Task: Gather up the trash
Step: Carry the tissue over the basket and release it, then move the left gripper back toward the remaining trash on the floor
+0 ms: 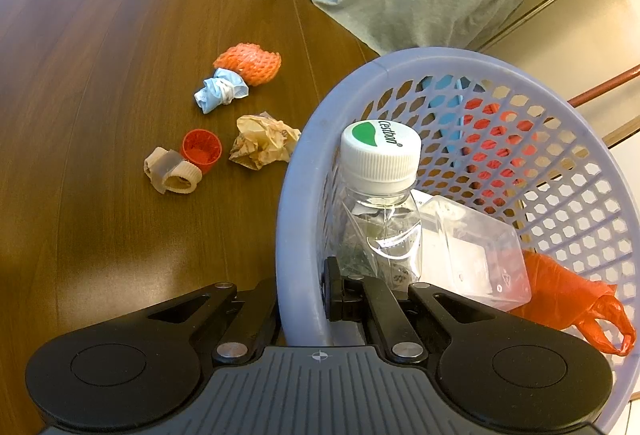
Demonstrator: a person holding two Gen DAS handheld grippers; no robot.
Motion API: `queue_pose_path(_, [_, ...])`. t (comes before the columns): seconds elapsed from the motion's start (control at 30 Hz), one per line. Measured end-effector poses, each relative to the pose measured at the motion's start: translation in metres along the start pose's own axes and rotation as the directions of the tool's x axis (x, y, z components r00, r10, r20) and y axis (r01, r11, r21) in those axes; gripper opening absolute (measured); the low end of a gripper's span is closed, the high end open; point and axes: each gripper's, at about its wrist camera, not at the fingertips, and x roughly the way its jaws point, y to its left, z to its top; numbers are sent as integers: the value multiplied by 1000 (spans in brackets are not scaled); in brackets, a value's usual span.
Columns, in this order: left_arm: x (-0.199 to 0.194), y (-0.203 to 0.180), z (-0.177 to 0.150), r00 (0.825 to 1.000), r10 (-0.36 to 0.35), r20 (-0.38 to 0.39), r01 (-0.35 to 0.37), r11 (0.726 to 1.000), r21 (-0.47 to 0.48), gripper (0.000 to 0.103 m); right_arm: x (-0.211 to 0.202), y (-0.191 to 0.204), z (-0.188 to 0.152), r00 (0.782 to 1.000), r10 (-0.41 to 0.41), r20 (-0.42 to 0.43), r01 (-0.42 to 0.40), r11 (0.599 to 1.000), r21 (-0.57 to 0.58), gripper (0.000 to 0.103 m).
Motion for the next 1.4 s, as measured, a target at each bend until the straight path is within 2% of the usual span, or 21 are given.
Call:
queue_pose_path(0.27, [3, -40, 6, 997, -81, -1, 81, 995, 60, 10, 1, 0, 0, 1000, 2, 3, -2, 1000, 5, 0])
queue_pose_path(0.4, [17, -65, 10, 993, -120, -14, 121, 988, 97, 11, 1, -1, -1, 1000, 5, 7, -5, 1000, 9, 0])
queue_pose_path(0.47, [25, -75, 12, 987, -161, -2, 160, 981, 114, 20, 1, -1, -2, 1000, 7, 9, -7, 1000, 11, 0])
queue_pose_path(0.5, [29, -80, 12, 987, -161, 6, 159, 979, 125, 36, 1, -2, -3, 1000, 8, 11, -8, 1000, 11, 0])
queue_pose_path(0.53, [32, -83, 13, 988, -151, 12, 148, 980, 133, 40, 0, -2, -4, 1000, 8, 12, -8, 1000, 11, 0])
queue_pose_path(0.7, [34, -72, 15, 993, -112, 33, 108, 988, 107, 40, 0, -3, -6, 1000, 11, 16, -11, 1000, 21, 0])
queue_pose_path(0.9, [26, -29, 17, 998, -22, 55, 20, 999, 25, 40, -1, -5, -7, 1000, 7, 16, -8, 999, 34, 0])
queue_pose_path(1.13, [15, 27, 13, 994, 87, 72, -84, 995, -53, 40, -2, -6, -8, 1000, 2, 16, -2, 999, 35, 0])
queue_pose_path(1.27, [18, 56, 2, 989, 138, 57, -132, 987, -88, 40, -1, -7, -9, 1000, -2, 16, 1, 999, 36, 0])
queue_pose_path(1.4, [36, 80, -18, 985, 171, 8, -169, 980, -105, 40, 0, -8, -10, 1000, -13, 18, 12, 999, 35, 0])
